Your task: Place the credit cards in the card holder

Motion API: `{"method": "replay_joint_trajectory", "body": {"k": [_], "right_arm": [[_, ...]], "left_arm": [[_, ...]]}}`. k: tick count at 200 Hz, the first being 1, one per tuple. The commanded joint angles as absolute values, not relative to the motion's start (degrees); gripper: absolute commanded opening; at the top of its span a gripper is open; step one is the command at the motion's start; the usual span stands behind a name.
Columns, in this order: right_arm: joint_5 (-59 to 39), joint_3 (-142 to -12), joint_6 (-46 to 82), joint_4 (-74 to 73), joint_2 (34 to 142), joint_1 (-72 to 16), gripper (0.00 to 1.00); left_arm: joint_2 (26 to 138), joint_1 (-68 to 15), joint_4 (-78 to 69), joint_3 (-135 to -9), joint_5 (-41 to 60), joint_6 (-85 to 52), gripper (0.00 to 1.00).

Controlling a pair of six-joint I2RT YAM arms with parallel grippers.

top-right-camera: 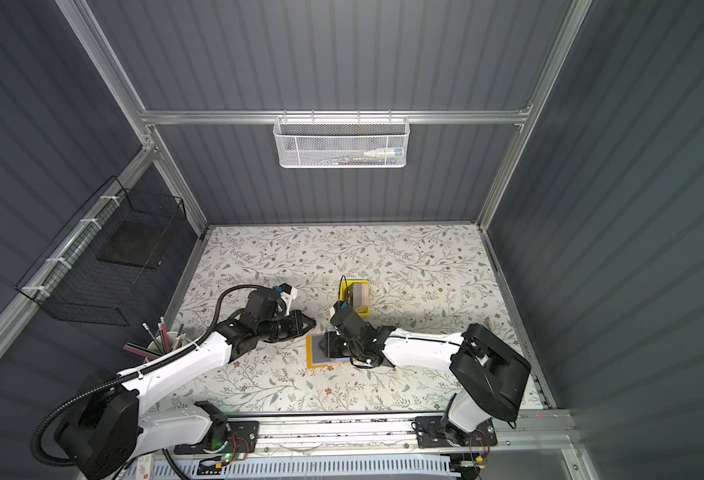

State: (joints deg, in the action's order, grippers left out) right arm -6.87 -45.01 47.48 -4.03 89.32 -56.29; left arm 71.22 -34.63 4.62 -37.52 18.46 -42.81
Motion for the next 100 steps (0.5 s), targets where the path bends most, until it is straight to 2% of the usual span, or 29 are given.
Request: {"method": "replay_joint_trajectory", "body": {"k": [1,27,59,68,73,100], "right_arm": [[-6.3,-46.7,47.5,-2.6,89.7,-56.9,0.4],[-5.1,-46.6,47.6,-1.7,88.5,-57.0,0.44],[-4.0,-45.5,47.4,-1.1,85.7,-56.0,0.75],[-3.2,-44.9,47.7,-0.8,84.5,-55.3,0.81],[-2.9,-44.5,47.8,-0.6,83.7,-54.8,0.88],[-2.4,-42.9,47.1,1.3,79.0,-50.8,0.95]], "left_arm": [[70.6,-33.9,8.1,-37.9,20.8,-40.0,0.17],[70.6,-33.8,9.2,-38.7,21.1,-39.0,0.17],[70.2,-33.8,7.8,-39.2,22.8,-38.4,0.19],[70.4,-33.8,7.4,-39.7,23.3,-38.1,0.19],[70.5,-33.8,7.1,-40.0,23.7,-37.9,0.2],[72.3,-33.9,6.9,-42.3,24.3,-36.7,0.2]]}}
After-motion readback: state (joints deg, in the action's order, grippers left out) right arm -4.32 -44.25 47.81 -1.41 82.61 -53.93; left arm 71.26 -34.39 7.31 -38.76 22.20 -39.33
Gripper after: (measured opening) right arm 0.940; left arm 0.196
